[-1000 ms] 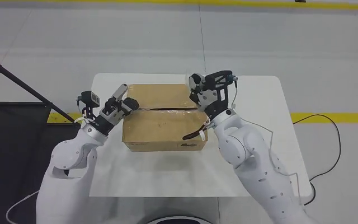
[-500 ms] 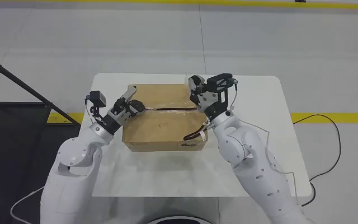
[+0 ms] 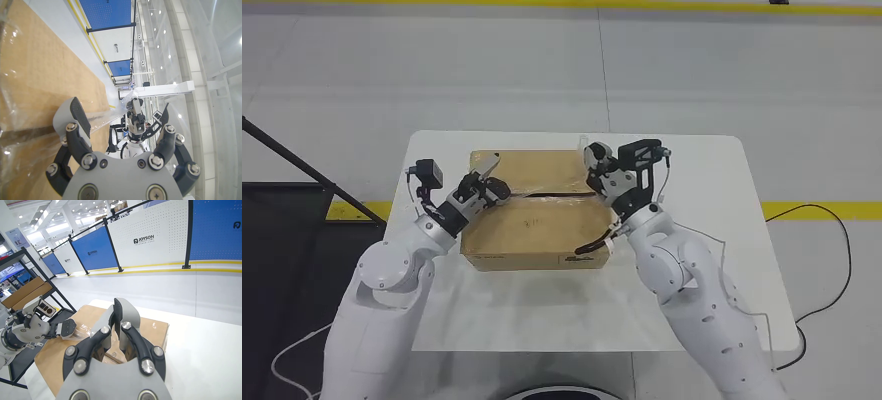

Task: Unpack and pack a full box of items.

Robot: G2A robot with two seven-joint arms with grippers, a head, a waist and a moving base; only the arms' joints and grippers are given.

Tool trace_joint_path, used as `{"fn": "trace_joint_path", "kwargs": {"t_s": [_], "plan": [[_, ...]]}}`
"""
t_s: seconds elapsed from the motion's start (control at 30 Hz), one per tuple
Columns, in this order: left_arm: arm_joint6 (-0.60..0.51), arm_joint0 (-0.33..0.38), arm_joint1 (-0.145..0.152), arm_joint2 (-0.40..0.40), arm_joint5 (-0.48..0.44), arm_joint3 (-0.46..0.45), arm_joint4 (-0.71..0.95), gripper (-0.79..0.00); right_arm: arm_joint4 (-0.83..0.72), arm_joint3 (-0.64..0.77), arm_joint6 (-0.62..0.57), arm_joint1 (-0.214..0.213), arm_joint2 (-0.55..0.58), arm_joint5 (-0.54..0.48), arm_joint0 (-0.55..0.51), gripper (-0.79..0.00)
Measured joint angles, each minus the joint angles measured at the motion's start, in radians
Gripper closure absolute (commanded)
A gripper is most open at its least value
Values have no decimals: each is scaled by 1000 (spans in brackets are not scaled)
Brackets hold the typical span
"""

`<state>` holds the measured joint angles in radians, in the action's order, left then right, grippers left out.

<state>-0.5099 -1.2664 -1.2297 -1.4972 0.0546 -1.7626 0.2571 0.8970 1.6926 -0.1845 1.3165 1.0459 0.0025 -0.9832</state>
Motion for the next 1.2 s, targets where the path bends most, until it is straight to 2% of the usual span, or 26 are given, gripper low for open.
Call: {"fn": "trace_joint_path", "kwargs": {"t_s": [0.43, 0.7, 1.1, 1.2], "plan": [[11, 18, 0, 33, 3, 28, -5, -785, -17, -7, 4, 2, 34, -36, -45, -83], [18, 21, 1, 44, 0, 42, -5, -785, -47, 1, -31, 3, 59, -44, -60, -280], [19, 26, 3, 53, -5, 63, 4, -785, -108, 24, -69, 2, 117, -25, -89, -419], [17, 26, 3, 54, -7, 64, 5, -785, -180, 58, -101, -2, 152, -63, -108, -434]]}}
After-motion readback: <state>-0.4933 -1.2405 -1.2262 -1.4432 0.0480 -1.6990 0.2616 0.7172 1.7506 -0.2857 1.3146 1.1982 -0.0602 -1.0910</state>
